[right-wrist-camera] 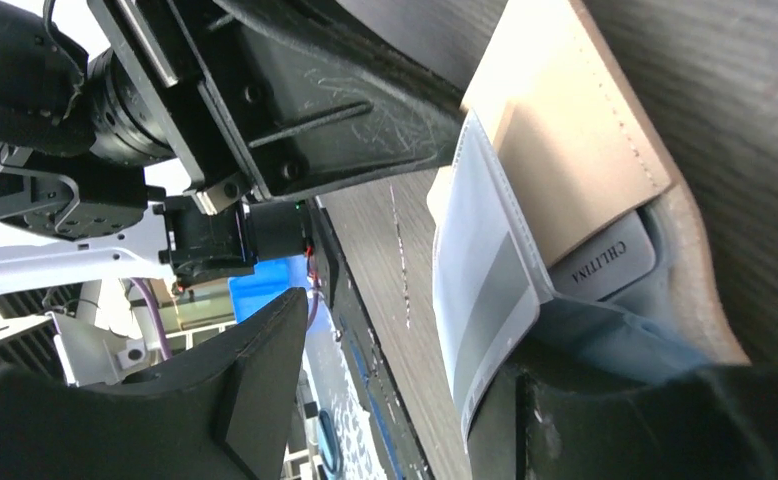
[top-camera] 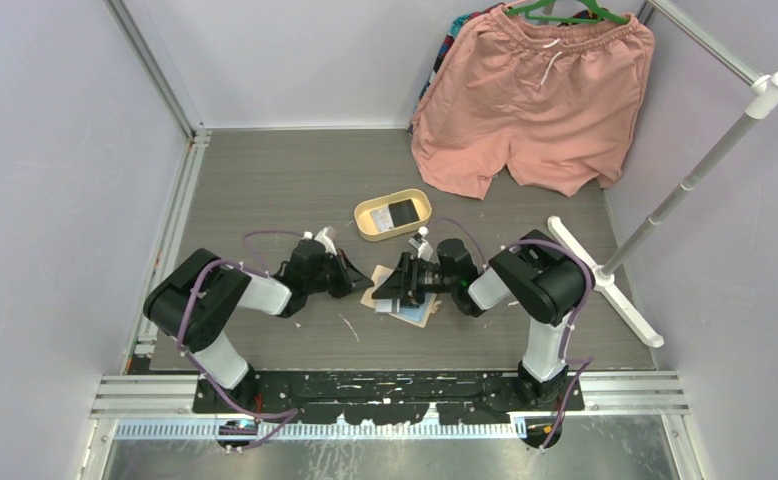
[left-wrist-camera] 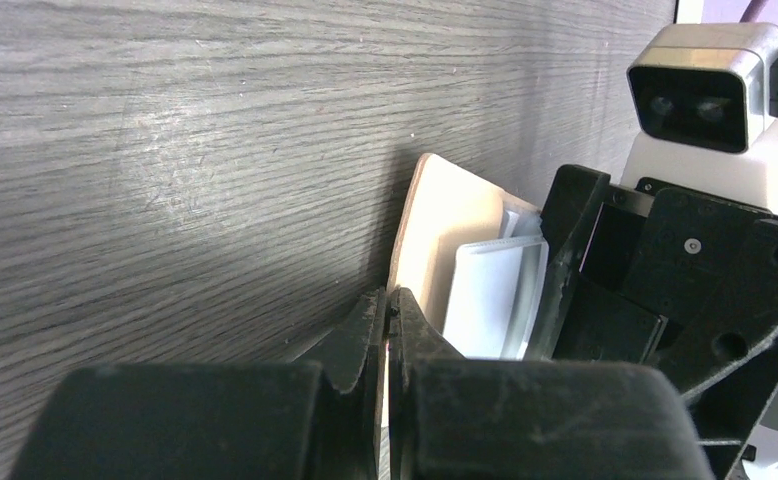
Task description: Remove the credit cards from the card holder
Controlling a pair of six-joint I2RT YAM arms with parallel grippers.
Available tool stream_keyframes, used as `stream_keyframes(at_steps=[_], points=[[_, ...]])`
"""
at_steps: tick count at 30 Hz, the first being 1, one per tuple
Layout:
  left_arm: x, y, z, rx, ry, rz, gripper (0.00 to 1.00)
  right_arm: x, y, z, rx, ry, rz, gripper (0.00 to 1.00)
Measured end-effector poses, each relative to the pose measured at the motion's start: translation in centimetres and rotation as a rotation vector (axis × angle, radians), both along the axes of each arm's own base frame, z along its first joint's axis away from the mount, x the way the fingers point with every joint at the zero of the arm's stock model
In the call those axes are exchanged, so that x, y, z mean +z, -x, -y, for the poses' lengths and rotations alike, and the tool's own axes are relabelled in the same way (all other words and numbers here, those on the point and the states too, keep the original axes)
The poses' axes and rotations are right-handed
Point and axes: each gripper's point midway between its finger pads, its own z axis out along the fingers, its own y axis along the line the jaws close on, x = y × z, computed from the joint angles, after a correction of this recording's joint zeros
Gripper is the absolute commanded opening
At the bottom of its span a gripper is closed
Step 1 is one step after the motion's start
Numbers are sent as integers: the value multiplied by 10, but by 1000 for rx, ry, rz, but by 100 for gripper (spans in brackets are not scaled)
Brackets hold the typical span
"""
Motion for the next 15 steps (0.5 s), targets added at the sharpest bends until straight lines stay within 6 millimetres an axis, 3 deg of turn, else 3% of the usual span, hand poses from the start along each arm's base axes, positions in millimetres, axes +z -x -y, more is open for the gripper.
stream_keyframes(at_steps=[9, 15], points=[[0, 0, 0, -7, 8, -4, 0, 14, 10, 10, 23, 32, -4, 60], [-1, -1, 0, -9, 13, -3, 0, 11, 11, 27, 10, 108, -6, 60]])
